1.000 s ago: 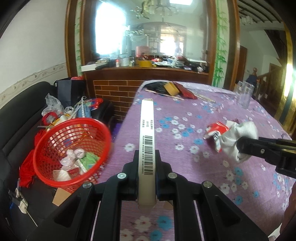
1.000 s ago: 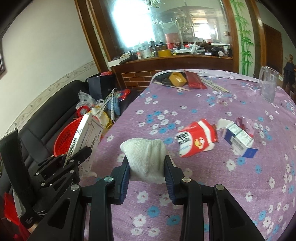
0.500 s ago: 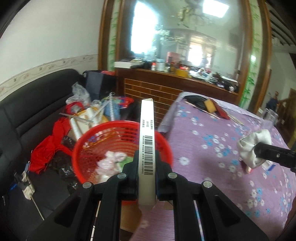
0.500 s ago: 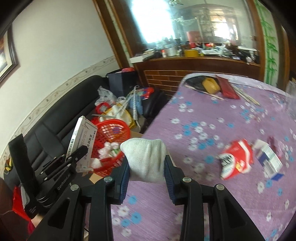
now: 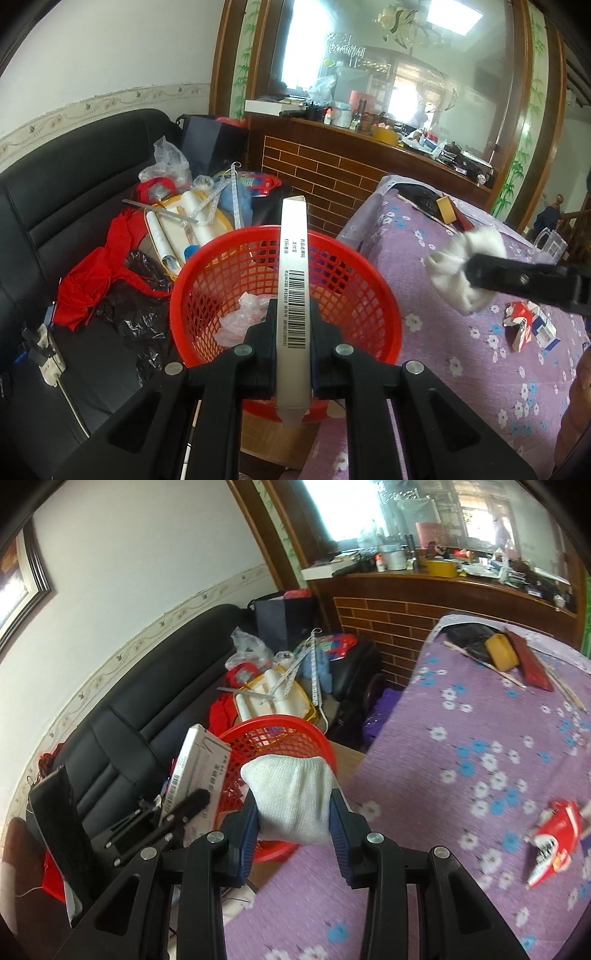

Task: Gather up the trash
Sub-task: 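Carry the strip and cloth over the red mesh basket with both grippers, then open both grippers to drop the strip and cloth into the basket, then grasp the red carton with the left gripper while the right grasps the white medicine box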

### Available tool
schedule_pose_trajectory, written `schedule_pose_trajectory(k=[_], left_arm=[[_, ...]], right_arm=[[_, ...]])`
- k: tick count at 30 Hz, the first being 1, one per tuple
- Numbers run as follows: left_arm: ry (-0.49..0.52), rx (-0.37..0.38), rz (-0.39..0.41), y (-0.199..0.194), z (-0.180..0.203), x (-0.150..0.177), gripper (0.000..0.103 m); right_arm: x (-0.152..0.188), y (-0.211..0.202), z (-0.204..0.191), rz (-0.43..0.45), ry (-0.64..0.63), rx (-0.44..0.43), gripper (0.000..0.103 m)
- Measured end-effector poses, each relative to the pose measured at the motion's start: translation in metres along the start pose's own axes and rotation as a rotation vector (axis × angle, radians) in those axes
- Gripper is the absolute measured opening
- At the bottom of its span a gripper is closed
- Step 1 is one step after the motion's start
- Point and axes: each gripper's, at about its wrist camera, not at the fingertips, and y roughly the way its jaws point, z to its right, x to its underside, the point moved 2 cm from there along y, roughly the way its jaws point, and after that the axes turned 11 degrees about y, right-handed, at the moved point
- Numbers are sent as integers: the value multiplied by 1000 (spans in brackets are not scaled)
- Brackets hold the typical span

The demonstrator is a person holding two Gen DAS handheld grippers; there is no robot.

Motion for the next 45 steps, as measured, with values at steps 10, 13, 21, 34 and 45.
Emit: schedule_pose_trajectory(k=[10, 13, 21, 34, 45], left_arm=[[-31, -36, 17, 4, -13, -6, 53], [-24, -30, 26, -2, -10, -6, 53], [34, 35, 44, -15, 32, -2, 66], [247, 174, -9, -15, 153, 15, 67], [433, 280, -48, -18, 242, 32, 71]], right_arm=[[-27, 42, -15, -21, 26, -29, 59], [-28, 37, -13, -7, 29, -46, 59], [-5, -14, 24, 41, 69, -26, 60], [56, -93, 127, 88, 224, 75, 60], [92, -154, 215, 137, 327, 202, 61]])
